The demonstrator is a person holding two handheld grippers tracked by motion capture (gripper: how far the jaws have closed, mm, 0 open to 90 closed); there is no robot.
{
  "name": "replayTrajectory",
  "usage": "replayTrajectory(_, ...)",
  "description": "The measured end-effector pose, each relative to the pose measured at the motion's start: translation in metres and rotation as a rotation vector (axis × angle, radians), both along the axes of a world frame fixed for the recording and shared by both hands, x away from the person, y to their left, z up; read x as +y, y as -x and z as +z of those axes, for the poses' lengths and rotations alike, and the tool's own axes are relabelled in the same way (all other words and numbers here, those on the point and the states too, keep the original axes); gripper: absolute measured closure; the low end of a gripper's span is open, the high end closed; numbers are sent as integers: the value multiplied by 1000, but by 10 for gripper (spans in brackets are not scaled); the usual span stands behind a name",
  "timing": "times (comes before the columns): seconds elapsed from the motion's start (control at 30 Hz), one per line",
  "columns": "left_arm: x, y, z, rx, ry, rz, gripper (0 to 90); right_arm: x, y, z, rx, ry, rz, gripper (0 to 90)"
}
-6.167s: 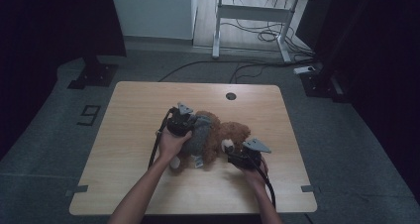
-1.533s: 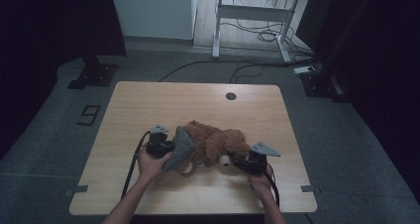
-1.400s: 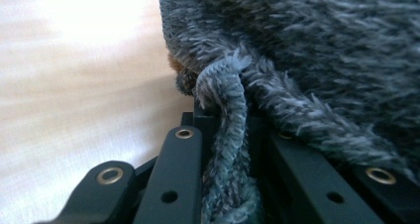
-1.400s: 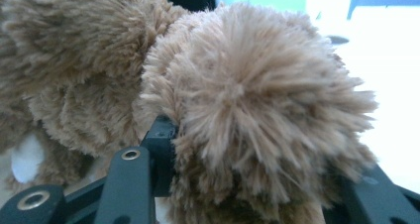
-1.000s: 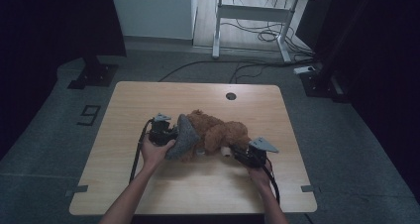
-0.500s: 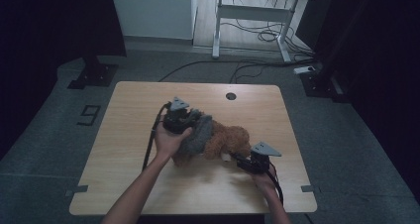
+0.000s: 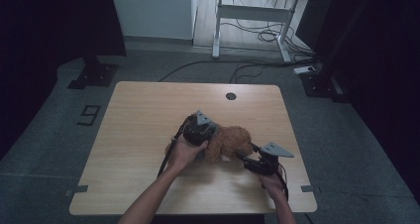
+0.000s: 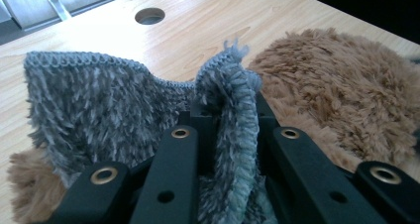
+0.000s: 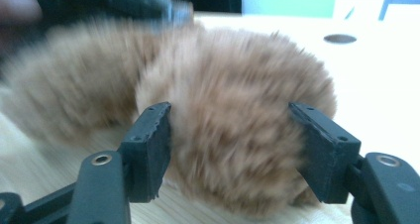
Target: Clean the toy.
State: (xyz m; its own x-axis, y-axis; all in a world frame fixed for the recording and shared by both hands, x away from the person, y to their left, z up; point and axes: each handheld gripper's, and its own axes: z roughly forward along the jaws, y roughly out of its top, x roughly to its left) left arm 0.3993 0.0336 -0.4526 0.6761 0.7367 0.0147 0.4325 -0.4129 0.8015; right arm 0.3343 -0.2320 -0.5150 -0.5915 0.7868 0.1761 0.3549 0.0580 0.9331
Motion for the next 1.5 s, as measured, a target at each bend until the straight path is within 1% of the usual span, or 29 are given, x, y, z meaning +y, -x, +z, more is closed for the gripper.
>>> replayTrajectory(0.03,0,0,0,0,0,0,793,0,0,0,0,0,0,353)
replayTrajectory(0.1,0,5,-3,-19,-6,-3,793,-9,4,9,-3,-37,0,342)
replayTrajectory(0.17,1,10,-5,-25,-1,-8,794,-14,7,13,0,-33,-7,328)
replayTrajectory(0.2,3,13,-6,-27,0,-13,794,-15,7,14,8,-30,-7,317)
replayTrajectory(0.23,4,15,-6,-25,7,-14,795,-14,4,10,50,-20,-2,283)
replayTrajectory(0.27,6,18,-6,-21,11,-21,795,-12,1,7,70,-15,6,271)
replayTrajectory(0.3,7,20,-6,-20,16,-25,795,-12,1,7,70,-15,6,271)
replayTrajectory(0.33,9,23,-7,-19,23,-27,795,-7,-4,-1,116,-13,36,299)
replayTrajectory(0.37,11,24,-7,-15,29,-31,795,-7,-4,-1,116,-13,36,299)
replayTrajectory(0.43,17,28,-9,2,44,-35,794,-1,-7,-5,143,-16,67,437)
replayTrajectory(0.47,18,29,-9,6,47,-36,794,5,-6,-6,144,7,73,505)
replayTrajectory(0.57,26,33,-7,34,64,-46,794,10,-4,-7,153,30,87,548)
replayTrajectory(0.63,30,36,-5,36,66,-42,796,15,-2,-11,157,45,86,570)
replayTrajectory(0.77,33,34,4,48,109,-39,797,25,-3,-15,148,44,35,594)
replayTrajectory(0.8,30,33,9,47,120,-45,797,27,-4,-15,145,38,9,597)
replayTrajectory(0.87,21,33,18,38,129,-67,797,28,-5,-15,143,32,1,599)
replayTrajectory(0.9,3,35,28,18,125,-102,797,27,-6,-15,144,25,-3,599)
replayTrajectory(0.93,3,35,28,18,125,-102,797,27,-6,-15,144,25,-3,599)
replayTrajectory(1.0,-22,37,37,-8,109,-142,796,26,-5,-15,144,20,-4,597)
replayTrajectory(1.07,-42,38,40,-5,117,-174,796,26,-5,-15,140,18,-7,594)
replayTrajectory(1.13,-66,38,38,29,121,-216,795,24,-5,-16,143,12,-6,592)
replayTrajectory(1.17,-74,38,33,43,107,-227,795,24,-5,-16,143,12,-6,592)
replayTrajectory(1.23,-87,35,20,63,40,-228,793,23,-5,-16,144,11,-4,592)
replayTrajectory(1.27,-87,27,2,98,-2,-206,792,22,-5,-16,147,10,-3,592)
replayTrajectory(1.3,-87,27,2,98,-2,-206,792,22,-5,-16,146,11,-2,592)
replayTrajectory(1.33,-84,24,-4,121,16,-203,792,22,-5,-16,146,11,-2,592)
replayTrajectory(1.37,-70,18,-11,177,127,-194,798,22,-5,-17,148,23,4,591)
replayTrajectory(1.43,-63,17,-10,181,143,-188,799,22,-6,-17,146,17,7,592)
replayTrajectory(1.5,-55,19,-6,143,116,-166,799,21,-6,-17,149,13,2,593)
